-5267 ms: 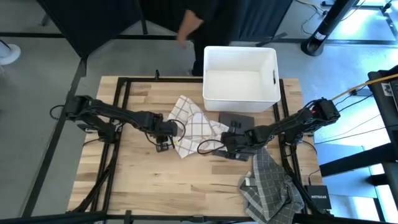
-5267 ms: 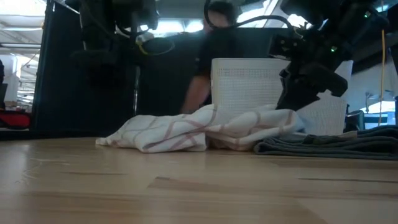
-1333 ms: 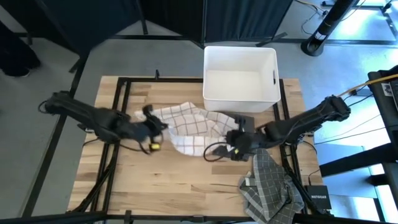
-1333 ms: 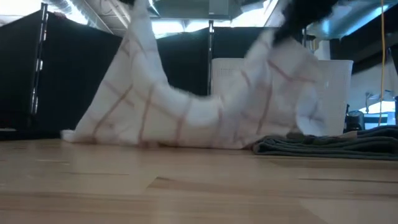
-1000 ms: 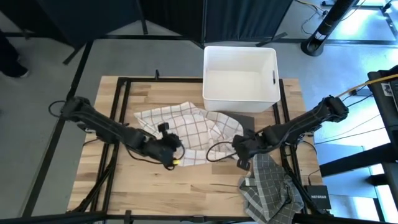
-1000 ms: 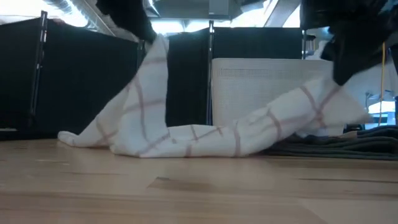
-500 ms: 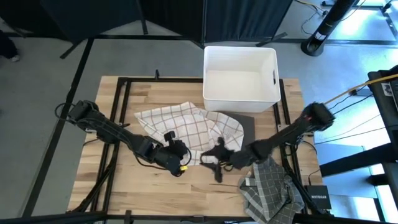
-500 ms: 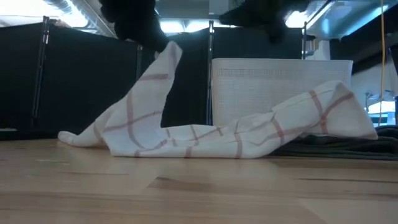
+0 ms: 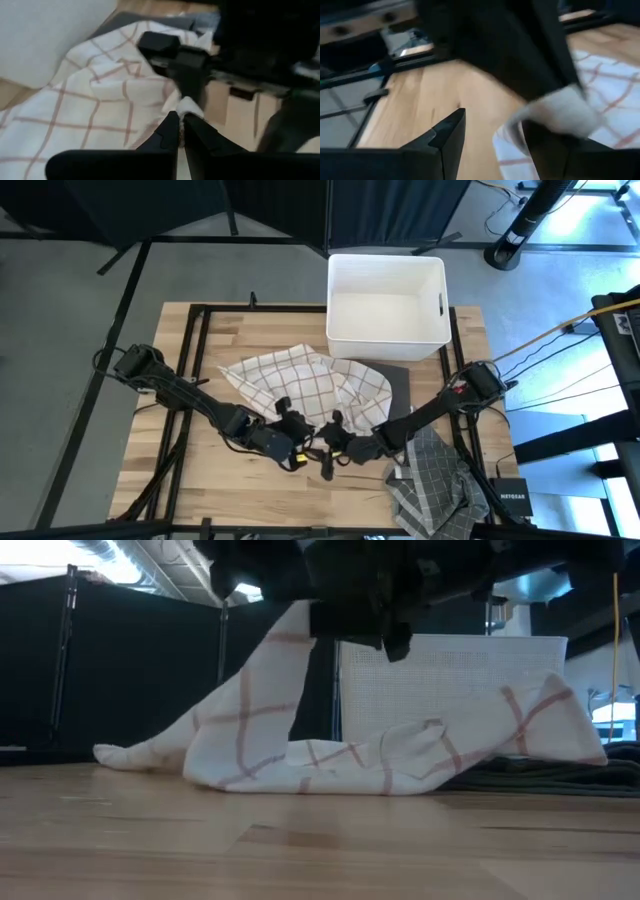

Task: Fold towel
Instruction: Fold the white towel

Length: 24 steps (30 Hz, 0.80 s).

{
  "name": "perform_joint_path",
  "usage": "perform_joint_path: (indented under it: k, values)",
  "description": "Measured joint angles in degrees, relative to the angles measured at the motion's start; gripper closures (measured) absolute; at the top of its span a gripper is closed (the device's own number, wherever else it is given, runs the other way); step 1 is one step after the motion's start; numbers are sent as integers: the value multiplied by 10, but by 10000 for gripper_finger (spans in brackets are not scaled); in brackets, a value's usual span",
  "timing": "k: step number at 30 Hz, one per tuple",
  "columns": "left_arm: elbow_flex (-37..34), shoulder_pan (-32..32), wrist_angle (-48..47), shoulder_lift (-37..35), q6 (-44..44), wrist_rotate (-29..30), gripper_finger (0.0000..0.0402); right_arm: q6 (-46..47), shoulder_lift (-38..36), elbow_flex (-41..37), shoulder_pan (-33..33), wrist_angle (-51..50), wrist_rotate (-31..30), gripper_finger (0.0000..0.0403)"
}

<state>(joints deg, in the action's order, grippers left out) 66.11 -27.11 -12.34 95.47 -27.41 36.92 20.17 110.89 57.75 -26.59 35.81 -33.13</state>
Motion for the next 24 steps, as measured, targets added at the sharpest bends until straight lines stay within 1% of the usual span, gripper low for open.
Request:
perform_joint_path:
  k: [3,5,7,9,11,12,14,17,21,24]
  values:
    - [0,0,16,-1,14,-1,394,-14,0,4,-1,-18,-41,213]
    - [0,0,12,-1,23,-1,394,-30,0,4,0,-37,-66,236]
    - [0,0,13,-1,37,-2,394,-40,0,4,0,-49,-67,274]
    - [0,1,13,-1,49,-3,394,-48,0,4,1,-57,-64,324]
    - [0,1,13,-1,68,-3,394,-79,-2,4,3,-66,-60,377]
    - [0,1,13,-1,73,-4,394,-97,-7,4,3,-84,-57,389]
    - [0,1,11,-1,99,-3,393,-117,-24,4,-2,-134,-39,388]
    - [0,1,-2,-1,114,-4,381,-102,-64,4,-20,-256,-37,395]
    - [0,2,-45,-6,112,-9,331,-36,-113,4,-64,-415,-37,394]
    - [0,0,-116,-14,98,-9,283,31,-124,4,-114,-494,-33,398]
